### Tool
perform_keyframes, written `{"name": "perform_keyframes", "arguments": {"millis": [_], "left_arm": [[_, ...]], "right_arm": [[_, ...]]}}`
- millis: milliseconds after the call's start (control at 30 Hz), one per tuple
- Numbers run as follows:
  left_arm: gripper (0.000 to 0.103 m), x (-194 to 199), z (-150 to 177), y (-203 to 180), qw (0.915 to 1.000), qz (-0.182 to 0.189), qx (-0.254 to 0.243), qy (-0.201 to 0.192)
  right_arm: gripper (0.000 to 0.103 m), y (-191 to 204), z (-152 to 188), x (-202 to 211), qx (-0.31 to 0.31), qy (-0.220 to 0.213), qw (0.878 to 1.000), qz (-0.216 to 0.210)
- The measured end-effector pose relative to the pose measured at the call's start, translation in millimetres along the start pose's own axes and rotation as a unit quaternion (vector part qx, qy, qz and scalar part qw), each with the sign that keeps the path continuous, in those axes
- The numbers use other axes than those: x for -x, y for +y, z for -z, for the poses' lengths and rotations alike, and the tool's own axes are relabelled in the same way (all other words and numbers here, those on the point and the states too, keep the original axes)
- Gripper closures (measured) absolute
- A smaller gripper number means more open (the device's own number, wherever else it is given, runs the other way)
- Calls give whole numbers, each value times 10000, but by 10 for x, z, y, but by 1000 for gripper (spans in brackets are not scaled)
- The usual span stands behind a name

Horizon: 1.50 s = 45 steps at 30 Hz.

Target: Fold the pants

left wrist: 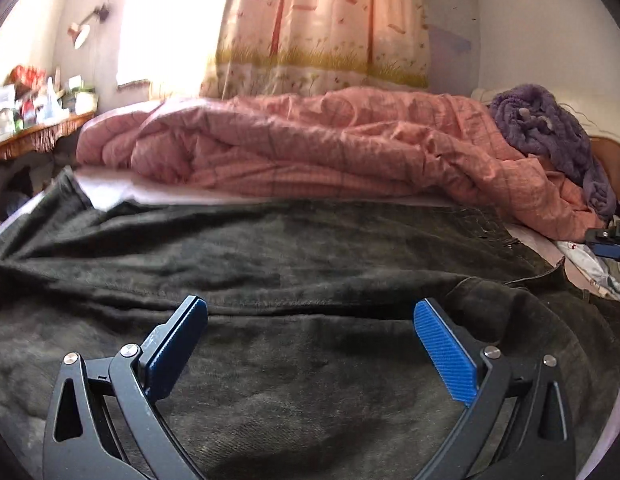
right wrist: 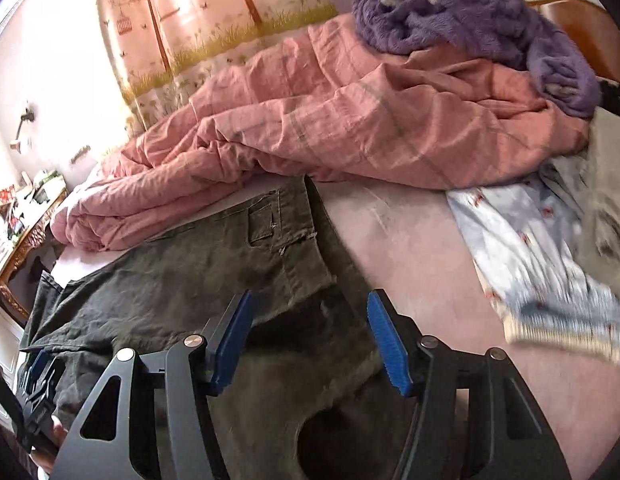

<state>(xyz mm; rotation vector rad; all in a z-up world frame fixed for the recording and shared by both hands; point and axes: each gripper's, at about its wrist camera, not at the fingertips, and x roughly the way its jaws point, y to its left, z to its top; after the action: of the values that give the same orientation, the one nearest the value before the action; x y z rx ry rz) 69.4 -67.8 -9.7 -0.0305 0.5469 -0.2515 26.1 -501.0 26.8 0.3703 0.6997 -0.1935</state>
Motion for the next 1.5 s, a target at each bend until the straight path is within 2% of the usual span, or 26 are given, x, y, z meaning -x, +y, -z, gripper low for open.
{"name": "perform_keyframes", "arguments": {"millis": [67, 200, 233, 400, 500, 567, 633, 700, 733, 833, 933, 967, 1033, 1100, 1133, 1167, 1233, 1300, 1367, 1500], "left_arm": [[0, -126, 6, 52, 9994, -51, 177, 281], [0, -260, 43, 158, 9968, -100, 470, 640], [0, -266, 58, 178, 9965, -77, 520, 654], [0, -220, 88, 118, 9978, -120, 422, 505], [0, -189, 92, 13, 9989, -86, 156, 426], [0, -178, 84, 4, 9991, -102, 116, 384], [0, -178, 80, 7, 9991, -95, 121, 385], [0, -176, 77, 9, 9991, -95, 149, 381], [0, -174, 75, 13, 9991, -91, 167, 382], [0, -155, 69, 13, 9992, -120, 182, 344], [0, -140, 63, 10, 9993, -145, 162, 292], [0, -142, 65, 5, 9993, -154, 149, 296], [0, -159, 68, 14, 9992, -177, 135, 341], [0, -176, 63, 27, 9989, -194, 163, 383], [0, -182, 64, 40, 9989, -198, 179, 396], [0, -188, 65, 48, 9987, -218, 192, 409], [0, -201, 69, 53, 9986, -241, 205, 428], [0, -204, 69, 58, 9986, -234, 214, 423], [0, -204, 69, 64, 9987, -222, 232, 402], [0, -185, 71, 83, 9985, -248, 269, 407]], "right_arm": [[45, 8, -146, -179, 55, 192, 9998, -19], [60, 7, -291, -649, 56, 711, 9974, -49], [63, 4, -305, -789, 68, 857, 9963, -28], [63, -103, -359, -1276, 22, 1314, 9913, -116], [70, -77, -362, -1473, 121, 1591, 9861, -460], [76, -62, -370, -1519, 106, 1509, 9870, -549], [97, -81, -393, -1538, 3, 1452, 9874, -630], [99, -115, -404, -1512, -172, 1375, 9867, -855], [99, -117, -408, -1480, -197, 1287, 9881, -820], [101, 20, -478, -1188, 135, 368, 9983, -424], [101, 201, -580, -1060, 447, -128, 9989, 94], [101, 281, -610, -1090, 617, -218, 9971, 398], [101, 295, -619, -1281, 755, -17, 9937, 827], [101, 221, -496, -1750, 735, 800, 9868, 1202], [101, 199, -444, -1855, 743, 885, 9846, 1309], [101, 252, -460, -1824, 910, 675, 9811, 1570], [102, 246, -498, -1853, 957, 592, 9668, 2295], [102, 113, -545, -1878, 610, 787, 9743, 2021], [102, 88, -567, -1690, 438, 699, 9861, 1444], [101, 173, -461, -1156, 566, 418, 9939, 844]]}}
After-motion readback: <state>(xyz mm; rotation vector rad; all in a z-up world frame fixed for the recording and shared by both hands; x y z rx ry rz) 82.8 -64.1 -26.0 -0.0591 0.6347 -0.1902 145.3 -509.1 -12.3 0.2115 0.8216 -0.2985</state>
